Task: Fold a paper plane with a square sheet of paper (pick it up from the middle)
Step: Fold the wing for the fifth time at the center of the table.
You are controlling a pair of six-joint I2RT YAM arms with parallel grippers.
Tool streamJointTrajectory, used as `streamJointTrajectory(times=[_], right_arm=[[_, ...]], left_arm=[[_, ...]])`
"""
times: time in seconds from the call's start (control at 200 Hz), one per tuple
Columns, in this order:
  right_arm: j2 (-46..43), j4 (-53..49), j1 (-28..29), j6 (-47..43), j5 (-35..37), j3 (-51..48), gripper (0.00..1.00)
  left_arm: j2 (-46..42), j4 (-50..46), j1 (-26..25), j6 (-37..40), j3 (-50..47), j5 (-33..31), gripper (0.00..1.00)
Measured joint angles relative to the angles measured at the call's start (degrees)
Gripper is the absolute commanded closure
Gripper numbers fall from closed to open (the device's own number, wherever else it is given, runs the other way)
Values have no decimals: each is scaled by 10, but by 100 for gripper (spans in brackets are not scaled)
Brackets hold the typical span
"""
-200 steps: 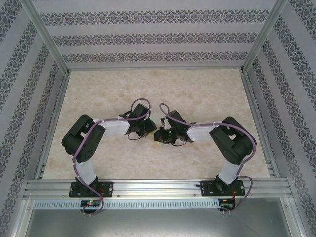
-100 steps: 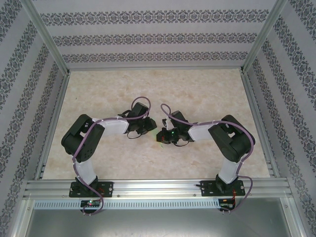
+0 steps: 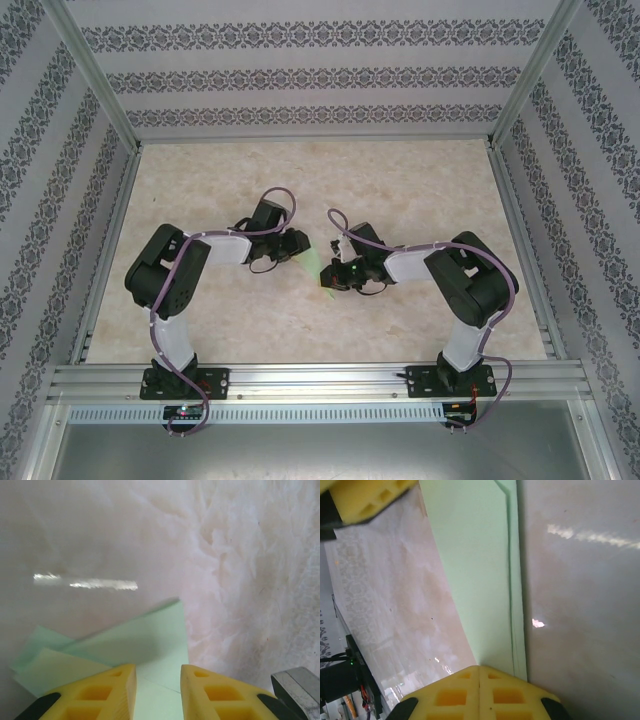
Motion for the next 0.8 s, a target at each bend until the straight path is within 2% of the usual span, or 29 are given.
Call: streamJointTrajectory(times=[0.24, 0.495, 0.709, 0.799], right_arm=[[-5, -20, -4, -23, -7, 0, 100], [-8, -50, -10, -27, -28, 1, 100], [-5, -65, -10, -24, -30, 10, 100], [-1, -65, -12, -17, -36, 12, 100]], left_arm=[[10, 2, 49, 38, 10, 14, 68], [0, -16, 86, 62, 13, -7, 65], [-88, -42, 87, 61, 11, -4, 66], [-134, -42, 67, 56, 8, -2, 70]])
